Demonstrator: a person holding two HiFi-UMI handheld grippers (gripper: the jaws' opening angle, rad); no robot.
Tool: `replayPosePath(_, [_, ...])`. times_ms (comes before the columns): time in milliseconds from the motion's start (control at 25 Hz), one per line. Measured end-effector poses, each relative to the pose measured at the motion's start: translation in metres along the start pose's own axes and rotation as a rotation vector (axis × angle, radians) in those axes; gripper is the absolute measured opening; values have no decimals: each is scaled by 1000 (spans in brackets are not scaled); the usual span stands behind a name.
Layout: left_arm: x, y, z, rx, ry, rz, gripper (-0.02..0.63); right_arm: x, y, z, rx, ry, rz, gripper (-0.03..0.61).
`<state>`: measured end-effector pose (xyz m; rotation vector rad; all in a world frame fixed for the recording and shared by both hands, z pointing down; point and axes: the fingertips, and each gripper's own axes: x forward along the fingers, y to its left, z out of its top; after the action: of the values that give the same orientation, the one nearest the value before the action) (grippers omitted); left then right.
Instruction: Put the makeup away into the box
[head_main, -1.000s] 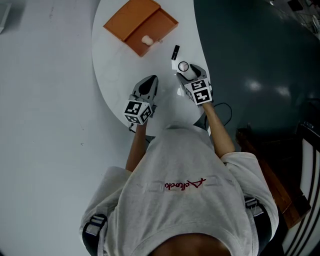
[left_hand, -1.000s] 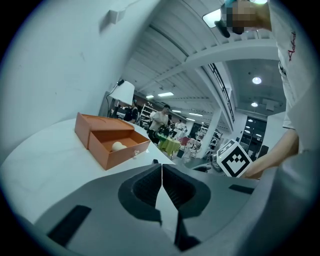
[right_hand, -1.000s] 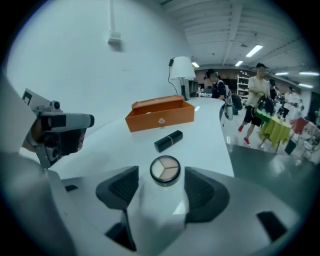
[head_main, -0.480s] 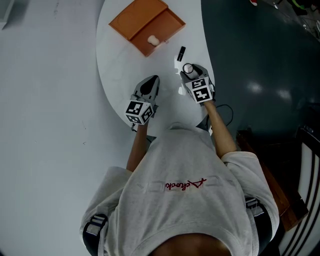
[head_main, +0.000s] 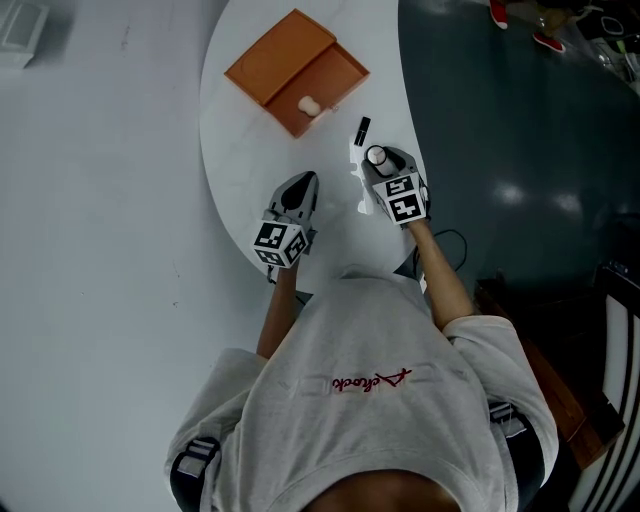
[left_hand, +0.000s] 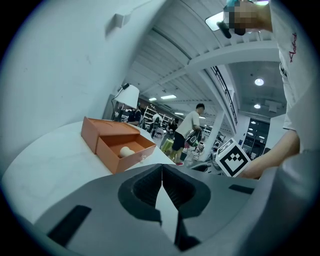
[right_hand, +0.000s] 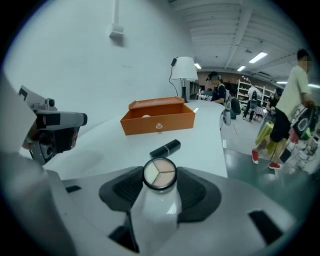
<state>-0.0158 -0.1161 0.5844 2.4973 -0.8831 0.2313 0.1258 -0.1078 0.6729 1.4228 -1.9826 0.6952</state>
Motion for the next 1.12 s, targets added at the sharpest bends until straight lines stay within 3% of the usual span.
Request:
replayPosePath(480, [4, -3, 61, 68, -111, -5, 12, -40, -44, 111, 4, -218, -68, 225])
replayPosePath(760, [-9, 6, 70, 71, -132, 32, 12, -38, -38, 124, -25, -220, -53, 225])
replayPosePath(1120, [-56, 52, 69, 34, -160, 173, 12, 5, 5, 161, -136, -203, 56, 225])
